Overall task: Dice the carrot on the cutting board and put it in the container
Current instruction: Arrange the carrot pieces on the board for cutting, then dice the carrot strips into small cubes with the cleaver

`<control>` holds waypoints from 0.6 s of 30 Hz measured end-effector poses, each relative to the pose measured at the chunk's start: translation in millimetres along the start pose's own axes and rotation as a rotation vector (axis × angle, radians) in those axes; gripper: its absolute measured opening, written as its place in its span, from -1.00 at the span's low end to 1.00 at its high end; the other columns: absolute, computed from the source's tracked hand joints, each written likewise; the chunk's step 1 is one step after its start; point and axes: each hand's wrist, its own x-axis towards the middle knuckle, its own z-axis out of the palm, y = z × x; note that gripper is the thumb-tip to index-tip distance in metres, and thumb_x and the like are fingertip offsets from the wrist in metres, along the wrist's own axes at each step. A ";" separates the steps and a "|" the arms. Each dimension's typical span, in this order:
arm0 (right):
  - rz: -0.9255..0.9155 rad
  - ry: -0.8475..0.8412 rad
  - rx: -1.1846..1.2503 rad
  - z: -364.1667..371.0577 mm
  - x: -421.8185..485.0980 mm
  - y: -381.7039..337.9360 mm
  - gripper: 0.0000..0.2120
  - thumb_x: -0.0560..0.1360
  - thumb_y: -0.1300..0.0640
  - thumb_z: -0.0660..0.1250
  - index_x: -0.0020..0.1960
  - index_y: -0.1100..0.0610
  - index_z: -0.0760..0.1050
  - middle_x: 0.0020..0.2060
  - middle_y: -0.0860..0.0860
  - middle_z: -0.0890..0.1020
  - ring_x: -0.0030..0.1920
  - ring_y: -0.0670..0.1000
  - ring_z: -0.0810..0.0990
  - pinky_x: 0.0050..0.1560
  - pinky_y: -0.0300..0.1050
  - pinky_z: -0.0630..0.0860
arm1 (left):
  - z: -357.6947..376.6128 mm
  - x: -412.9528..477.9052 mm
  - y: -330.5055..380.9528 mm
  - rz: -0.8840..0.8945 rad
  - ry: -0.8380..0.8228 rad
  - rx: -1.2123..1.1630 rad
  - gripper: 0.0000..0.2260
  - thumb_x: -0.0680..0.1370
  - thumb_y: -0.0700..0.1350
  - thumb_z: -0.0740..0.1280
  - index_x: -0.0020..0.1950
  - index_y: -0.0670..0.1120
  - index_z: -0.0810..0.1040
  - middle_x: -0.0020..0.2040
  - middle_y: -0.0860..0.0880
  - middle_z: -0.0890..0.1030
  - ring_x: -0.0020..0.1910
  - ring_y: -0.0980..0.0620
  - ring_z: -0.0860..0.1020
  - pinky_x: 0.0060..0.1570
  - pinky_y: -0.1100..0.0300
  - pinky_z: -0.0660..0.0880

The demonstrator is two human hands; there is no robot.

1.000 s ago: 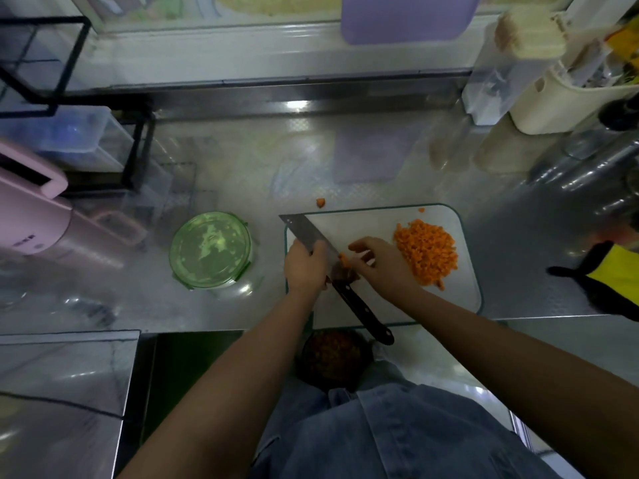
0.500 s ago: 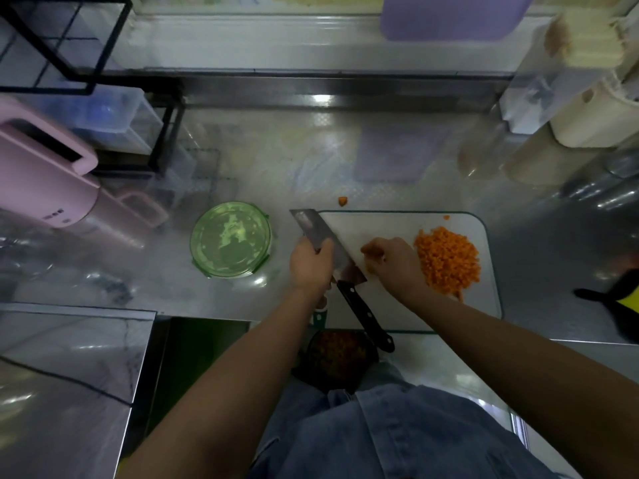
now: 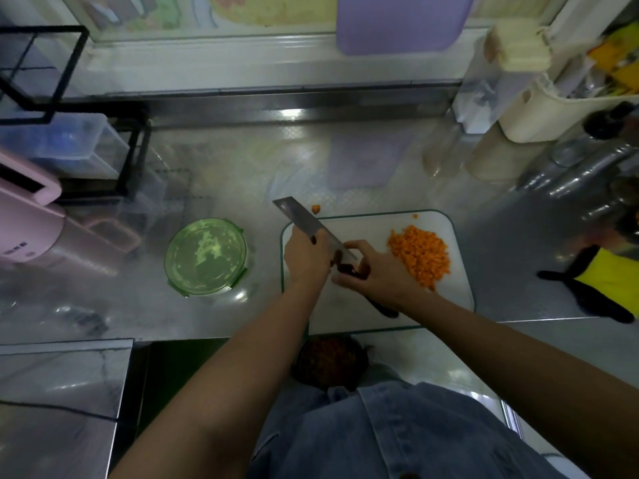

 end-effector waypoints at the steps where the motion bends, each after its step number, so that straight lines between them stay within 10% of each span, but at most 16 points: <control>1: -0.007 -0.011 -0.001 1.3 -3.1 0.9 -0.48 0.47 -0.14 0.35 0.34 0.01 0.31 -0.23 0.01 0.62 -0.32 -0.08 0.51 -0.37 -0.25 0.35 | 2.9 -0.2 3.4 0.018 -0.020 -0.031 -0.78 0.60 -0.15 0.16 0.19 -0.16 0.48 -0.18 -0.12 0.58 -0.31 -0.02 0.49 -0.31 0.14 0.45; 7: 0.171 0.304 0.163 -12.1 -9.3 21.0 -0.96 0.51 0.21 0.27 -0.04 0.12 0.45 -0.31 -0.05 0.48 -0.29 -0.02 0.44 -0.24 -0.13 0.28 | 14.0 -1.7 -1.3 0.143 -0.314 0.160 -0.81 0.58 -0.03 0.24 0.13 -0.06 0.52 -0.05 -0.08 0.62 -0.14 -0.03 0.57 -0.09 0.07 0.54; 12: 0.232 0.380 0.209 -18.3 -16.7 33.1 -0.65 0.53 0.19 0.25 -0.30 -0.15 0.22 -0.43 -0.10 0.34 -0.41 -0.12 0.32 -0.35 -0.13 0.21 | 22.7 0.9 -20.7 0.425 -0.549 0.766 -0.56 0.45 -0.14 0.38 0.31 -0.11 0.41 0.22 -0.12 0.35 0.18 -0.14 0.37 0.09 0.04 0.41; 18: 0.292 0.315 0.251 -7.6 -21.2 38.1 -0.85 0.53 0.14 0.26 -0.22 0.02 0.41 -0.41 0.04 0.48 -0.41 0.02 0.45 -0.35 -0.02 0.41 | 30.3 5.6 -24.2 0.564 -0.512 0.770 -0.80 0.53 -0.14 0.31 0.12 -0.18 0.50 0.10 -0.16 0.44 0.07 -0.14 0.42 0.02 0.04 0.41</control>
